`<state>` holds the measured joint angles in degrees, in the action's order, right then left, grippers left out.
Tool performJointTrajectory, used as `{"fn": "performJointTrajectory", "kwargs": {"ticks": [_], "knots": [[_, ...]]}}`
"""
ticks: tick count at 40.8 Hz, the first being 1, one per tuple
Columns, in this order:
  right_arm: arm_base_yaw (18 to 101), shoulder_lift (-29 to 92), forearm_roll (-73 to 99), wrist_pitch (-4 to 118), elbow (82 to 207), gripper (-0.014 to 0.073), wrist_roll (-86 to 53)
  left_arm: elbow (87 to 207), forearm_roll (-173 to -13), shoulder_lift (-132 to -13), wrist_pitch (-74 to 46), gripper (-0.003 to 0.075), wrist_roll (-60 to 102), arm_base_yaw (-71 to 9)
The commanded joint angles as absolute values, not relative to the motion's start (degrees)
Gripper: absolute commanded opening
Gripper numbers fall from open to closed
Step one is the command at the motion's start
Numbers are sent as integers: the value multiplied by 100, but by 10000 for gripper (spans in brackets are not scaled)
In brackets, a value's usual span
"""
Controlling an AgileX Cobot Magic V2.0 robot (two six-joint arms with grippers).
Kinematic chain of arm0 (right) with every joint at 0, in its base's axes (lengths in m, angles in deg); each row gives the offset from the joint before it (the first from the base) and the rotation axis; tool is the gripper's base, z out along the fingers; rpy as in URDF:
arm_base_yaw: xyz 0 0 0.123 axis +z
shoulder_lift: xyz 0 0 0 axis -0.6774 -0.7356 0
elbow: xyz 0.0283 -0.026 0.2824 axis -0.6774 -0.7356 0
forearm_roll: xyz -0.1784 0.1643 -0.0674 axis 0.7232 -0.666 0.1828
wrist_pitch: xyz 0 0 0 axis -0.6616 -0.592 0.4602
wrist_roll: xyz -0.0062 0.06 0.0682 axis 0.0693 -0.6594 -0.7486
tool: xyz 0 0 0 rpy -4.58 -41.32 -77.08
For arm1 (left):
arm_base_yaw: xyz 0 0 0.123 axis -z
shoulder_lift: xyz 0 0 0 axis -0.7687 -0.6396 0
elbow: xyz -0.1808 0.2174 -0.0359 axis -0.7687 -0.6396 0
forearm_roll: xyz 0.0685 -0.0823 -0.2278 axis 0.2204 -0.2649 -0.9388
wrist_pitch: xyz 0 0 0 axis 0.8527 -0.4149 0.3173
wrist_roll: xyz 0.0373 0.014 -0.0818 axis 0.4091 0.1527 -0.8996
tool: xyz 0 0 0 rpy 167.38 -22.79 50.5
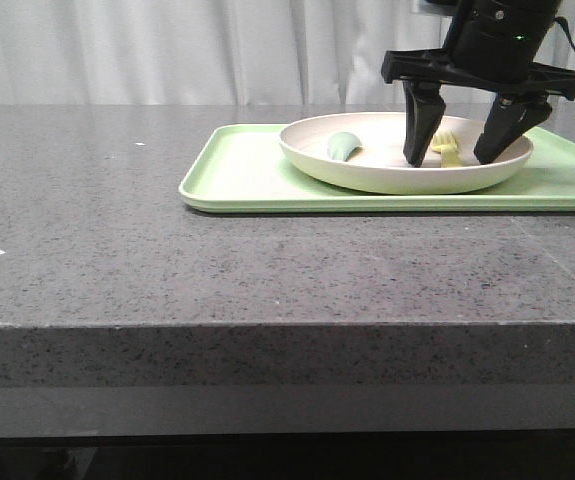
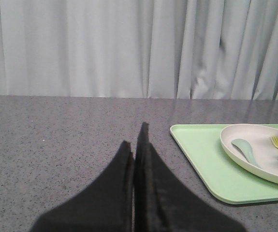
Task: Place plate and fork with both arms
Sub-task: 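Lower the right gripper and grasp the yellow fork handle, then lift the fork and carry it beside the plate on the tray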
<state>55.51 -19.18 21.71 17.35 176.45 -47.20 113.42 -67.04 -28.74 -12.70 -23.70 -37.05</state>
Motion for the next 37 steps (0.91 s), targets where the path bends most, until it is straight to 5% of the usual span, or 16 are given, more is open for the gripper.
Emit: {"fn": "performJointTrajectory", "kwargs": {"ticks": [1, 8, 22, 37], "knots": [[5551, -1661, 2204, 1761, 17826, 539, -4713, 11488, -6704, -2932, -1760, -18, -2400, -3722], [5551, -1731, 2204, 1553, 17826, 489, -4708, 11488, -6704, -2932, -1760, -18, -2400, -3722], [5551, -1733, 2204, 1461, 18139, 31, -4708, 11488, -6704, -2932, -1760, -18, -2400, -3722], [5551, -1733, 2194, 1179, 18770, -27, -4708, 11488, -6704, -2932, -1760, -18, -2400, -3722]]}}
